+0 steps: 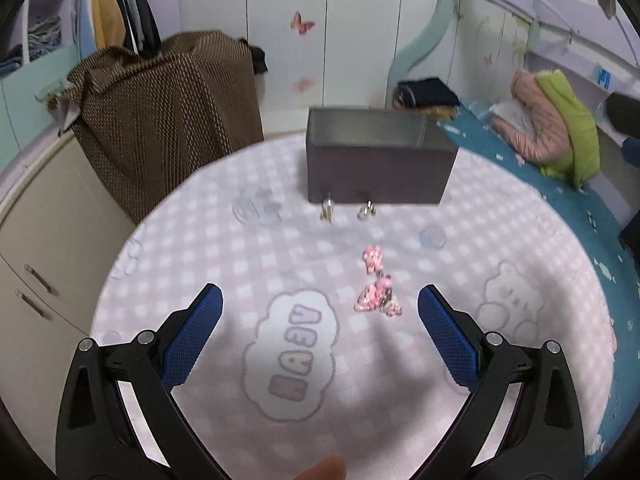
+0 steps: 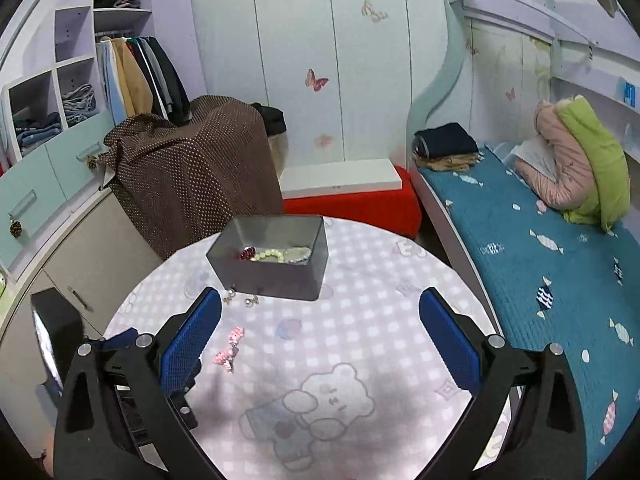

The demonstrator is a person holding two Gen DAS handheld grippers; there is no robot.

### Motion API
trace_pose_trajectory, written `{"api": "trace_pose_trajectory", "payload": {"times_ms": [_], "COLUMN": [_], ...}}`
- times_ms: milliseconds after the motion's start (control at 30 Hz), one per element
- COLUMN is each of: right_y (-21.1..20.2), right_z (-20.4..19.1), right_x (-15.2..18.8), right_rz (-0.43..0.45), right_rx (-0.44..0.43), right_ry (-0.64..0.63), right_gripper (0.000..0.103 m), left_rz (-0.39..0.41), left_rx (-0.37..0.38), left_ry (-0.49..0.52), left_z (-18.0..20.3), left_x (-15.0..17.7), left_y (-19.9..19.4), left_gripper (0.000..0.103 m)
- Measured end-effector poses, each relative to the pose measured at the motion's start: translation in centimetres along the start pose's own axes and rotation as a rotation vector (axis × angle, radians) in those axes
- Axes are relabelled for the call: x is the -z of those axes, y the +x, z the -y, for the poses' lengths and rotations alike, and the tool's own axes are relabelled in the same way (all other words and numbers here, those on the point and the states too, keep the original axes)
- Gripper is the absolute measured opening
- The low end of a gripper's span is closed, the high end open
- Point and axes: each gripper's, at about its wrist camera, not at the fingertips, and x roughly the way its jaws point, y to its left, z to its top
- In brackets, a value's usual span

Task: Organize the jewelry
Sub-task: 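Lift both open tools away from the grey tin toward the remaining charms, then grasp a pink charm with the left tool while the right tool grasps another pink charm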

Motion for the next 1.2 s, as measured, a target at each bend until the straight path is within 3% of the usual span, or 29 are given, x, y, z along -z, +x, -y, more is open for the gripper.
{"api": "trace_pose_trajectory", "payload": {"times_ms": [400,467,767,833,933,967,1033,1100,1133,1200], "right_y": [1.6,1.8,2.9,3.5,4.7,5.0,5.7,6.2,6.4,6.9], "right_z": [0.8,0.8,0.1,-0.5,-1.5,-1.7,-2.2,-2.4,-2.5,-2.7], "right_x": [0.3,0.3,0.8,1.1,1.9,2.2,2.8,3.3,3.5,3.7], "right_rz": [-0.046,-0.054,-0.091,-0.111,-0.150,-0.162,-0.187,-0.205,-0.212,-0.221], "right_rx": [-0.003,-0.003,-0.024,-0.033,-0.043,-0.046,-0.048,-0.049,-0.048,-0.046], "right_ry": [0.016,0.017,0.002,-0.017,-0.047,-0.052,-0.062,-0.064,-0.063,-0.065], "right_gripper": [0.095,0.095,0.095,0.095,0.095,0.095,0.095,0.095,0.095,0.095], "left_rz": [-0.134,-0.129,-0.121,-0.120,-0.114,-0.109,-0.089,-0.101,-0.108,-0.098], "left_rx": [0.017,0.041,0.089,0.102,0.073,0.049,0.043,0.076,0.083,0.063], "left_ry": [0.022,0.006,-0.011,-0.016,0.014,0.027,0.026,0.025,0.024,0.042], "left_z": [0.9,0.5,-2.4,-3.0,-2.7,-2.6,-2.6,-2.5,-2.5,-2.2], "left_x": [0.4,0.4,0.4,0.2,0.0,-0.1,-0.3,-0.3,-0.2,-0.1], "left_y": [5.5,5.5,4.6,4.6,4.7,4.8,4.8,5.1,5.3,5.3], "left_gripper": [0.097,0.084,0.046,0.042,0.046,0.061,0.071,0.068,0.059,0.051]}}
